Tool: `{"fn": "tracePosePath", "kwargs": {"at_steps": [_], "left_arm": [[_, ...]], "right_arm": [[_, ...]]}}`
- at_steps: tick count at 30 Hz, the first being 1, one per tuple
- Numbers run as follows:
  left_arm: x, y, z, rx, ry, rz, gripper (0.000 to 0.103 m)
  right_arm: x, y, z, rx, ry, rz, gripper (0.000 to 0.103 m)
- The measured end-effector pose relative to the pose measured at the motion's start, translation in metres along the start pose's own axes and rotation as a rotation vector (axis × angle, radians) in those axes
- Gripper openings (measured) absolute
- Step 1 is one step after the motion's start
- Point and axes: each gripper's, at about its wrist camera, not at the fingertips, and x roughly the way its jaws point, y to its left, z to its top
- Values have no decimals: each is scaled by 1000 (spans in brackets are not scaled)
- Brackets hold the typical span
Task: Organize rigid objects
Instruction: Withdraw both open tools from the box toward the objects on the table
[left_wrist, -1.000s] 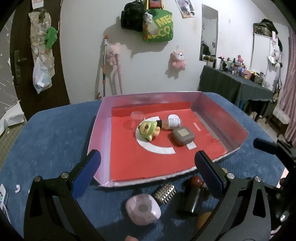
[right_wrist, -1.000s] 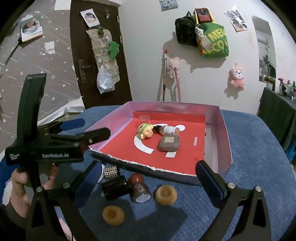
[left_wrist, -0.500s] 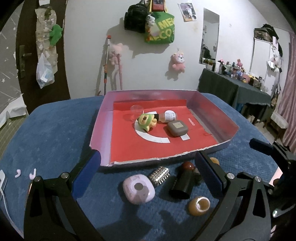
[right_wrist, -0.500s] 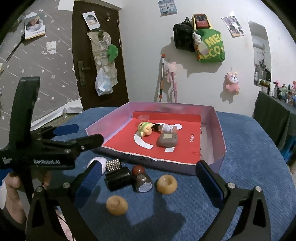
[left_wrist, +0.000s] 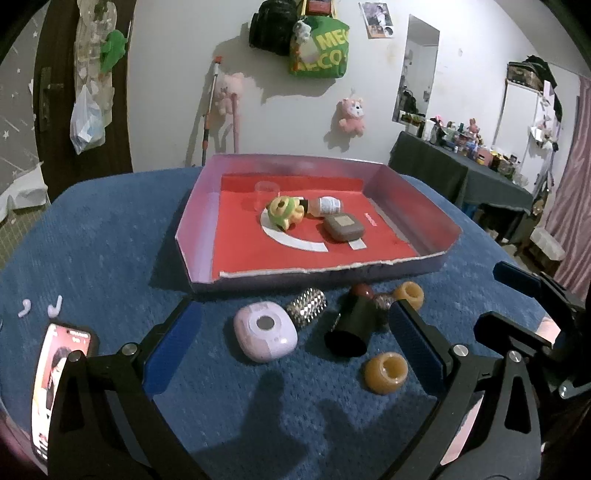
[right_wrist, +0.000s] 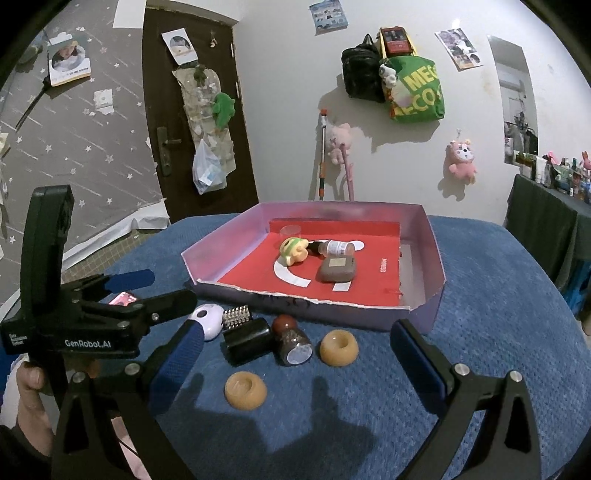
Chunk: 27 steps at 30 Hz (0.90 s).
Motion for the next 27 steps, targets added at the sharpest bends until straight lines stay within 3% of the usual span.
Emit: {"fn": "tracePosePath", "kwargs": {"at_steps": [12, 17, 27], "left_arm": [[3, 9, -17, -29, 39, -7, 103], [8, 15, -25, -32, 54, -4, 103], [22, 22, -24, -14, 69, 17, 103]], "right_arm": [[1, 6, -14, -7, 45, 2, 89], [10, 9, -23, -5, 83, 15, 88], [33, 19, -38, -20, 161, 54, 76]]}}
